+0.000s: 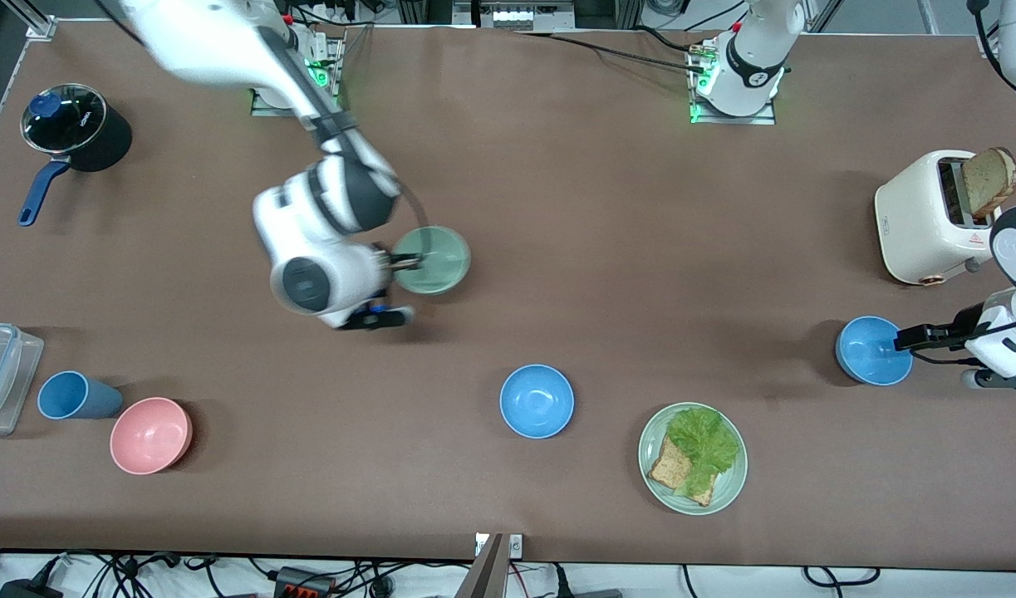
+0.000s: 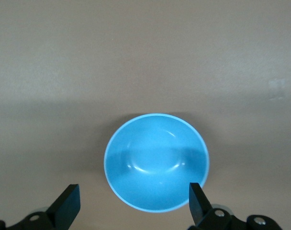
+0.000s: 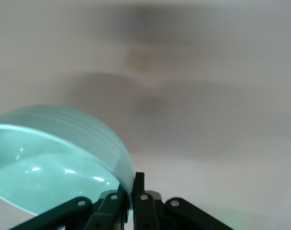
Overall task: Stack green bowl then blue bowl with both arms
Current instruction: 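Carry the green bowl to mid-table while the left gripper reaches the blue bowl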
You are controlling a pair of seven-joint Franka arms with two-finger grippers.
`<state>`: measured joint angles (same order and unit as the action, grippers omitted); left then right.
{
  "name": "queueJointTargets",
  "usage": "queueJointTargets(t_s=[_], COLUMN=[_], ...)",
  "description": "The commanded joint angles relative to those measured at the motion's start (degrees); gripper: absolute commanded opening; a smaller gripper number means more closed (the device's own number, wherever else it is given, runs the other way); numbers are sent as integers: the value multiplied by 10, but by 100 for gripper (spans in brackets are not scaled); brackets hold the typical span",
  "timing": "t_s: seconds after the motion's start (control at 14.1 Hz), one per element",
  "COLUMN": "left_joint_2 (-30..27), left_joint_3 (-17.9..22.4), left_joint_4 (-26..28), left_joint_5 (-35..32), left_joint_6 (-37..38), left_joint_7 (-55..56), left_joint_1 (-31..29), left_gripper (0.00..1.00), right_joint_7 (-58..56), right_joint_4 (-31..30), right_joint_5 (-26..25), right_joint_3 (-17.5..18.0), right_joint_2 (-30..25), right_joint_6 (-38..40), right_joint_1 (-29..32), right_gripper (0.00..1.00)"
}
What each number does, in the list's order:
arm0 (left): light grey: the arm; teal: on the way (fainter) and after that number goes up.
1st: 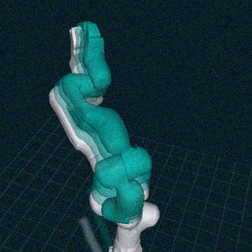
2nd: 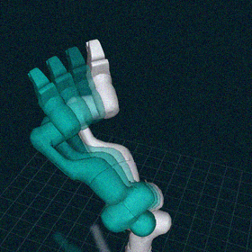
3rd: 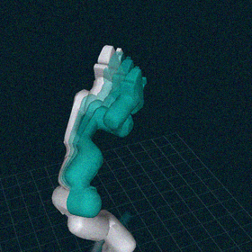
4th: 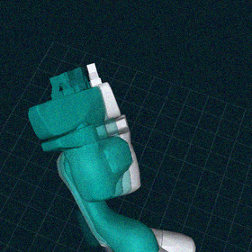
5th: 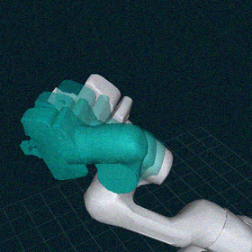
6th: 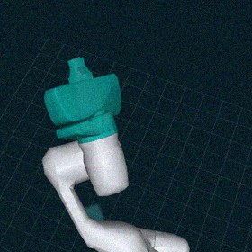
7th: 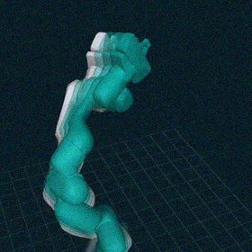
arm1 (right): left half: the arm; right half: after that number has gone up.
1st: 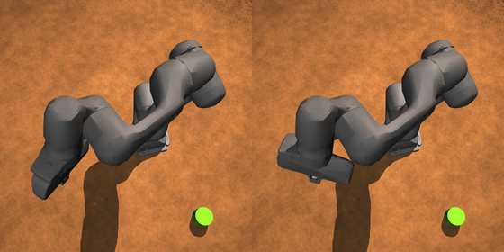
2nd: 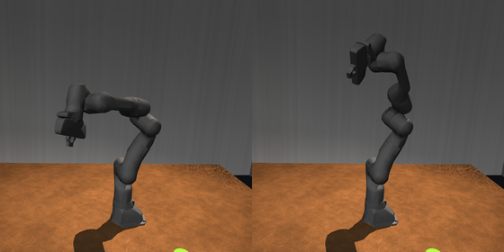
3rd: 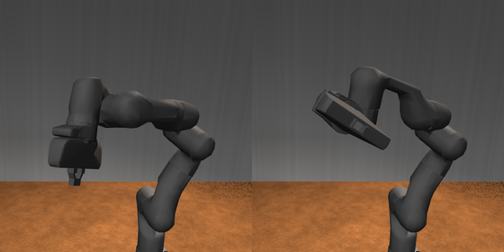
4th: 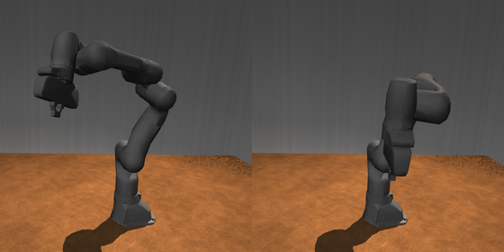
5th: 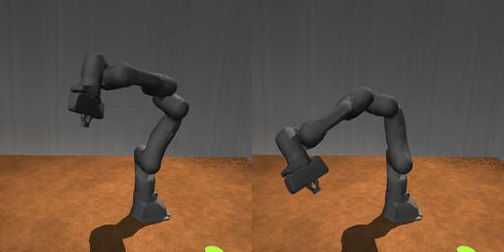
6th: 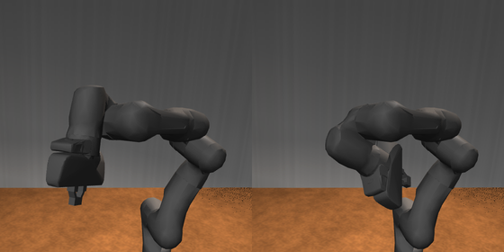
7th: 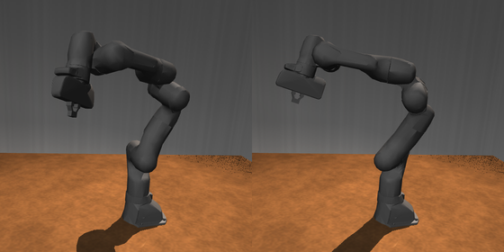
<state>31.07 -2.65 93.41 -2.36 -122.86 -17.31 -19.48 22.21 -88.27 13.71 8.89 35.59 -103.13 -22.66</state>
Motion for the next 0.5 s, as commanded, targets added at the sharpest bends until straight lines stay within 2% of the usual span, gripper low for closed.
queueJointTargets(t_s=[0.0,0.28,0.43], left_joint_2=[28,62,73], left_joint_3=[-5,-6,-6], left_joint_4=[-13,-9,-10], left_joint_5=[-10,-9,-6], left_joint_6=[-11,-55,-67], left_joint_7=[-38,-64,-71], left_joint_1=[-8,-28,-36], left_gripper=[100,100,100], right_joint_7=[50,81,81], right_joint_4=[18,17,14], right_joint_5=[46,52,72], right_joint_3=[-6,-5,-5], right_joint_2=[32,64,72], right_joint_6=[-44,-85,-103], right_joint_1=[-54,-93,-112], right_gripper=[0,0,0])
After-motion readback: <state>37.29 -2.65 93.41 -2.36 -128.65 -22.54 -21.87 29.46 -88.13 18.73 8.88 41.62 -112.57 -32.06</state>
